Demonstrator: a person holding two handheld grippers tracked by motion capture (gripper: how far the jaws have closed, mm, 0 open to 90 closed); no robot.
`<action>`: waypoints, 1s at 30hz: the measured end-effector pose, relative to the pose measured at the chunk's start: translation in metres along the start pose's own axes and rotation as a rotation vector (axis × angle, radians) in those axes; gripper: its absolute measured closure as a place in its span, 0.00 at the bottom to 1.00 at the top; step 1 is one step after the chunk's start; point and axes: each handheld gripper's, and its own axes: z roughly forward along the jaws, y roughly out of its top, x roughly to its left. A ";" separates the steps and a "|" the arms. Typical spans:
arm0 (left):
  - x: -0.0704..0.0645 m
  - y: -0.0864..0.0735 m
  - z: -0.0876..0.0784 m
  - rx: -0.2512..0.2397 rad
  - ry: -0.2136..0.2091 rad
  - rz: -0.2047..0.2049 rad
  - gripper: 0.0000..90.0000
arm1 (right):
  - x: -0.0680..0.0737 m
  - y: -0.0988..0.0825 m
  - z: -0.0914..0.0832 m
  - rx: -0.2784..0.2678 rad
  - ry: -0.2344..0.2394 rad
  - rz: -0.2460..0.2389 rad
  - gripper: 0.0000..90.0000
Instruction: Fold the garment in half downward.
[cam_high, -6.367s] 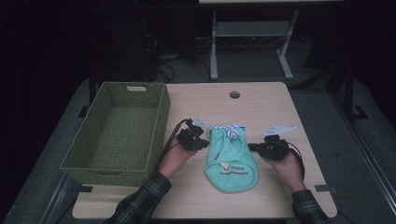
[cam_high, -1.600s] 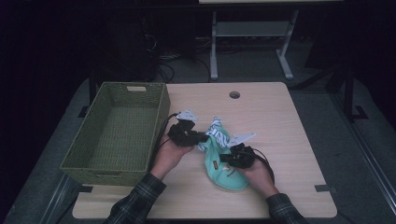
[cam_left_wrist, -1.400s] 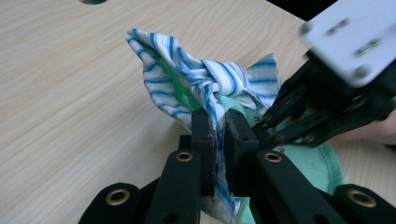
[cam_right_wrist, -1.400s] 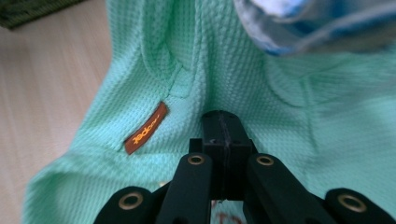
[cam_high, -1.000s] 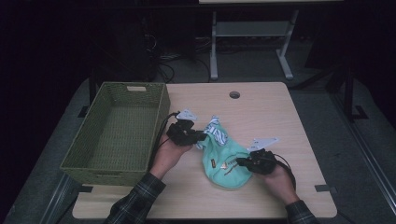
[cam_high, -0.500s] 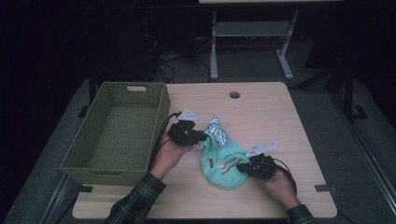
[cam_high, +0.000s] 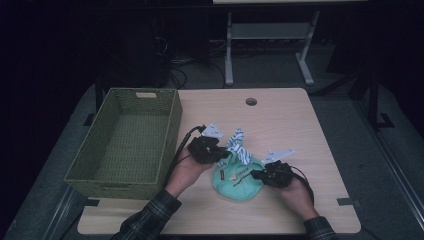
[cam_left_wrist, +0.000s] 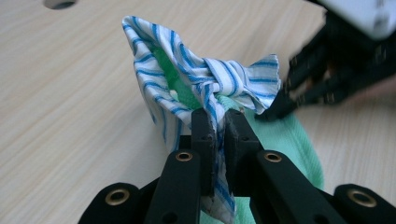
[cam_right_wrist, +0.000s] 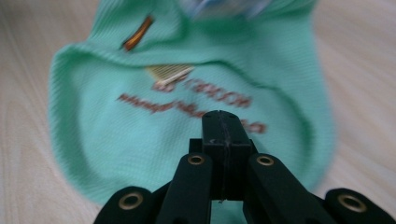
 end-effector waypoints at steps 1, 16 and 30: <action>-0.002 -0.001 0.002 0.006 -0.002 0.006 0.93 | -0.002 -0.001 -0.002 -0.008 -0.005 0.007 1.00; -0.027 -0.013 0.029 0.130 -0.080 0.087 0.91 | -0.018 -0.009 -0.017 -0.029 -0.042 0.050 1.00; -0.016 -0.001 0.010 0.012 -0.129 0.014 0.62 | -0.013 -0.009 -0.026 -0.049 -0.029 0.042 1.00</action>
